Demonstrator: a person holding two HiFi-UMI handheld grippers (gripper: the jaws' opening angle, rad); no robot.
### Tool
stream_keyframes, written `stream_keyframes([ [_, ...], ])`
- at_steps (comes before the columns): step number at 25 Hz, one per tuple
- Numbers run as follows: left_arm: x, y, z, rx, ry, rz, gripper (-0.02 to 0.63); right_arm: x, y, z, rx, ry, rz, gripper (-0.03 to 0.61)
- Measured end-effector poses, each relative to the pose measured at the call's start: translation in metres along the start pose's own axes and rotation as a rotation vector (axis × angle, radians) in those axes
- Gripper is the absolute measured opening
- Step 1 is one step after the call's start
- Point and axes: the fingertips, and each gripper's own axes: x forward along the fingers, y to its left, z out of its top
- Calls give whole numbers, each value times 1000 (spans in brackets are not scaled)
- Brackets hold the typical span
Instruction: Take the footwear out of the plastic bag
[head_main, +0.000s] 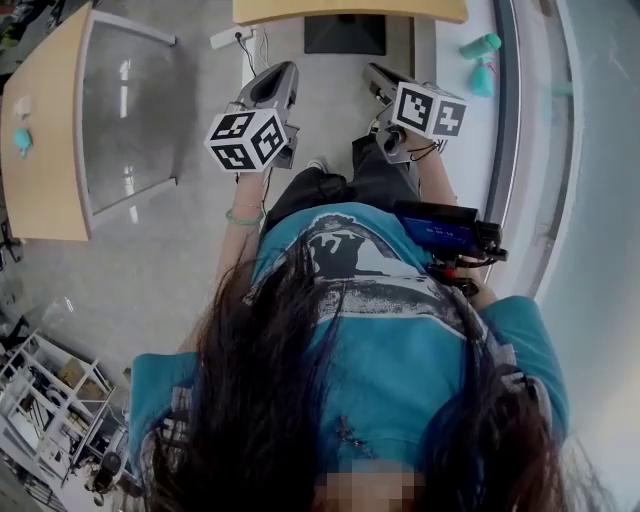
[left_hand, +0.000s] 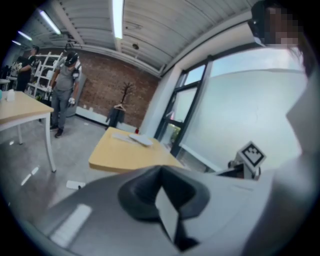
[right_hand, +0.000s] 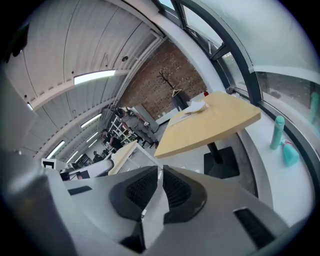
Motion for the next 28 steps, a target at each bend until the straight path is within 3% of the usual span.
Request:
stream_keyframes([
  [4, -70, 30, -36, 0, 22, -5, 2, 4, 54, -62, 9, 0, 1, 43],
  [10, -139, 41, -72, -36, 30, -59, 2, -10, 114, -135, -8, 19, -20, 43],
  [19, -163, 18, -74, -25, 11, -95, 2, -32, 146, -147, -37, 42, 0, 43],
  [28, -154, -34, -91, -15, -5, -95, 2, -76, 122, -157, -33, 23, 44, 43],
])
